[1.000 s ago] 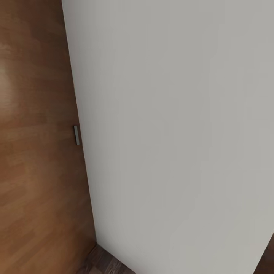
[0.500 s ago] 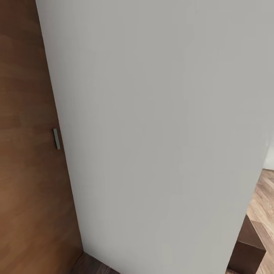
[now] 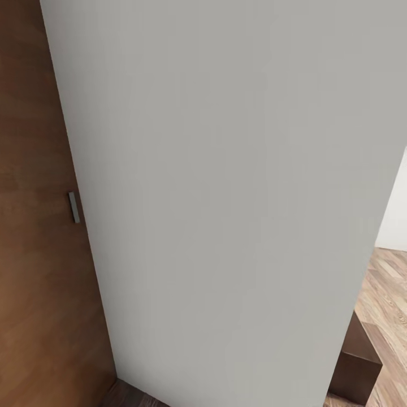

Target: In the bedroom, move the book from the bed onto either nightstand, and place the two sandals side by side next to the bed.

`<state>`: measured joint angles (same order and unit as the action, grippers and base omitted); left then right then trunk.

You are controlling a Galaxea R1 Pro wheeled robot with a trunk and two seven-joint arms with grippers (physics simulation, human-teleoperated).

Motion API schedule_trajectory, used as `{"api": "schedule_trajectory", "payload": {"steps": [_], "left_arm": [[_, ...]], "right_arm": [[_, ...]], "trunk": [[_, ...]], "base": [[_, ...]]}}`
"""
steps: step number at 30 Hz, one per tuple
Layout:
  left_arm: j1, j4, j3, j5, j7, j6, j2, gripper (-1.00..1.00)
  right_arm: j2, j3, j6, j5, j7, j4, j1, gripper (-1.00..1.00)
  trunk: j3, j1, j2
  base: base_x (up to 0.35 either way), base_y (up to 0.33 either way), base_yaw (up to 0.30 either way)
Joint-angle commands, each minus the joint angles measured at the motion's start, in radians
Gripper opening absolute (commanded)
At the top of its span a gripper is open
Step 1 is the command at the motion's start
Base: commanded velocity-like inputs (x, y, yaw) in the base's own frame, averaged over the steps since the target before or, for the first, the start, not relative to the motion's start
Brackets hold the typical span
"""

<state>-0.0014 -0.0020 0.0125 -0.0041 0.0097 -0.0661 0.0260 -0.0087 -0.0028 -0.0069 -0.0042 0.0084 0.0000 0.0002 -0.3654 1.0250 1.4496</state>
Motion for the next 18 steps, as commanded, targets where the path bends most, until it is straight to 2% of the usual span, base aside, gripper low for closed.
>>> {"api": "schedule_trajectory", "payload": {"steps": [1,18], "left_arm": [[0.0,0.0,0.001,0.0,0.001,-0.003,0.0,1.0],[0.0,0.0,0.001,0.0,0.001,-0.003,0.0,1.0]], "right_arm": [[-0.001,-0.001,-0.001,0.0,0.001,0.0,0.0,1.0],[-0.001,0.001,-0.001,0.0,0.002,0.001,0.0,1.0]], "trunk": [[-0.001,0.0,0.0],[-0.018,0.0,0.0]], "base": [[0.0,0.0,-0.036],[0.0,0.0,-0.133]]}}
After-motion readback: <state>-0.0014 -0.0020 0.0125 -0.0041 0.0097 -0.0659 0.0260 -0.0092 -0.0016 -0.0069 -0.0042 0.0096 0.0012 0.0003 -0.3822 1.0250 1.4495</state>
